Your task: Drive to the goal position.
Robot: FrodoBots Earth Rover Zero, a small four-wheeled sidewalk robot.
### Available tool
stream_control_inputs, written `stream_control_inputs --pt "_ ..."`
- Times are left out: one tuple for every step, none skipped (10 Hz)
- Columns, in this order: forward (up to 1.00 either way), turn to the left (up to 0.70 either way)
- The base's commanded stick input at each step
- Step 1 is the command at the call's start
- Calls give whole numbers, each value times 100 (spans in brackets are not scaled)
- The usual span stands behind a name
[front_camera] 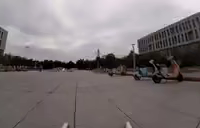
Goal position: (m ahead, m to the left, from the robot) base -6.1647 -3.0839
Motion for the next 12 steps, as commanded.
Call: stream_control_inputs --pt "70 14" --pt "70 14" --pt "70 14" --pt "70 14" --pt "70 14" --pt "70 14" --pt "70 14" --pt "70 14" --pt "70 14" --pt "70 10" --pt "70 4" --pt "70 1"
